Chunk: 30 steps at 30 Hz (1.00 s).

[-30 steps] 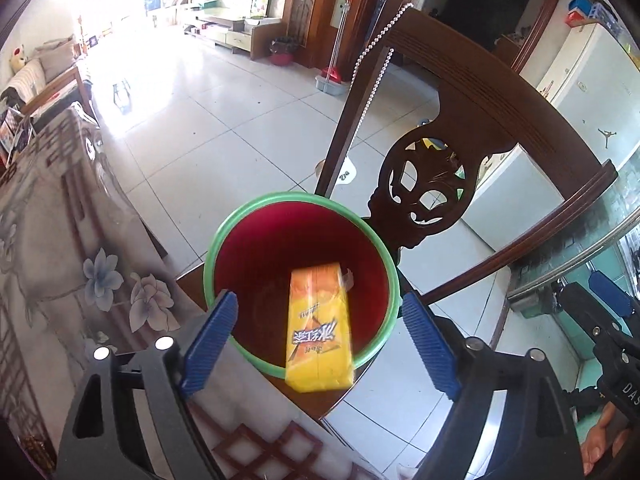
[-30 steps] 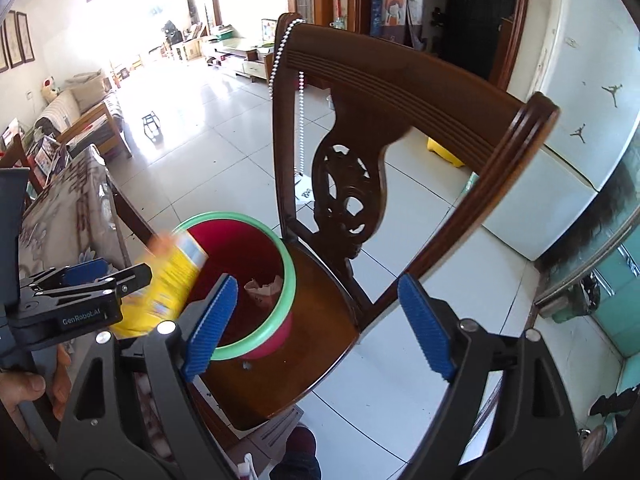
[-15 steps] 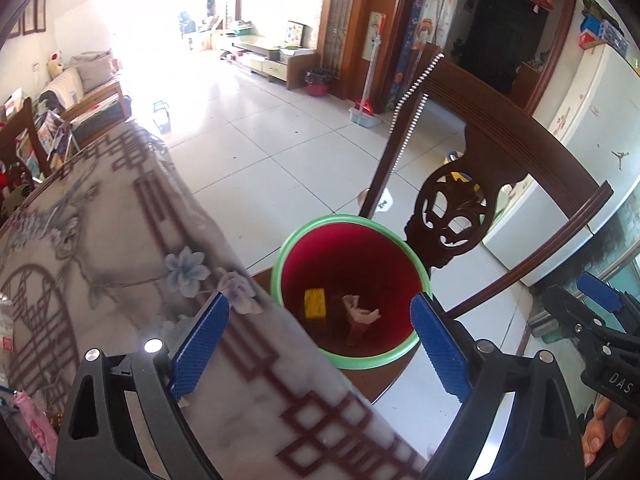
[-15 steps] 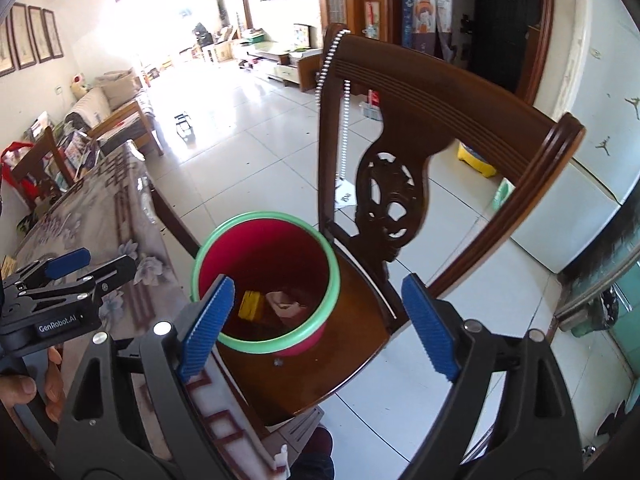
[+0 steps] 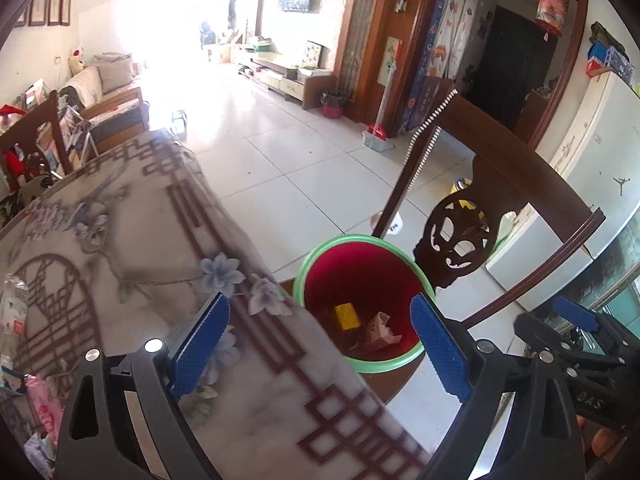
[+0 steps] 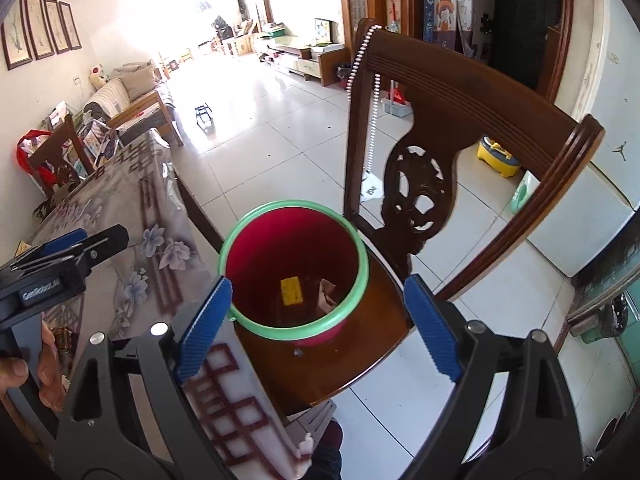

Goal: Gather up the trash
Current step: 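Move both tools back over the trash on the table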

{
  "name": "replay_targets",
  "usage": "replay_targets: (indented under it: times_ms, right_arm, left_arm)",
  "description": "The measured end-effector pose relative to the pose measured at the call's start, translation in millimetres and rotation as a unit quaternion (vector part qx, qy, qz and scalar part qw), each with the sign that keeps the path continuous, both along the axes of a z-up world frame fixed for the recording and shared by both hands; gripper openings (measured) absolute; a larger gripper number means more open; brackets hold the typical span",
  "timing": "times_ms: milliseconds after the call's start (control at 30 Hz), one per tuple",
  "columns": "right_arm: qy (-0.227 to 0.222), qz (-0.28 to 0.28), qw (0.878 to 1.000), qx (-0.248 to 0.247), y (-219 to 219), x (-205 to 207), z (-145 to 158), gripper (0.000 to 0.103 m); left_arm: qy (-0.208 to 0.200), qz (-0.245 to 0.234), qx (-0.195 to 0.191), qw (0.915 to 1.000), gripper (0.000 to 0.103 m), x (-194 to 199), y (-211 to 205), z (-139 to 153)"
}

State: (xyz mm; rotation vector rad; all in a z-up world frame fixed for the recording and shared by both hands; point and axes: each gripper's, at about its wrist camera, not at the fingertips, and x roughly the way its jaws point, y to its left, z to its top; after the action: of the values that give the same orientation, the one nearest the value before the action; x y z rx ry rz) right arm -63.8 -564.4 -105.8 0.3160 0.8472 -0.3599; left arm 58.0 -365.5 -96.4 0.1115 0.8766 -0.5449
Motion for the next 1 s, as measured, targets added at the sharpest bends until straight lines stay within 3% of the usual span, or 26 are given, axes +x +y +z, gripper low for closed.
replay_targets:
  times_ms: [367, 567, 833, 1000]
  right_arm:
    - [0.001, 0.105, 0.994, 0.024, 103.8, 48.2, -1.7, 0.088]
    - [0.002, 0.123, 0.992, 0.013, 163.0, 41.6, 4.1, 0.089]
    - [0.007, 0.130, 0.991, 0.015, 219.9, 28.5, 5.8, 0.090]
    - [0.005, 0.160, 0.987, 0.018, 259.3, 25.5, 9.8, 0.092]
  left_arm:
    - [-0.008, 0.108, -0.003, 0.9941, 0.091, -8.2, 150.5, 9.1]
    - [0.002, 0.112, 0.002, 0.9937, 0.091, -3.9, 198.7, 2.6]
    - [-0.004, 0.094, -0.020, 0.9953, 0.092, -12.4, 247.9, 9.4]
    - [-0.011, 0.117, -0.028, 0.9926, 0.092, -18.6, 292.5, 13.0]
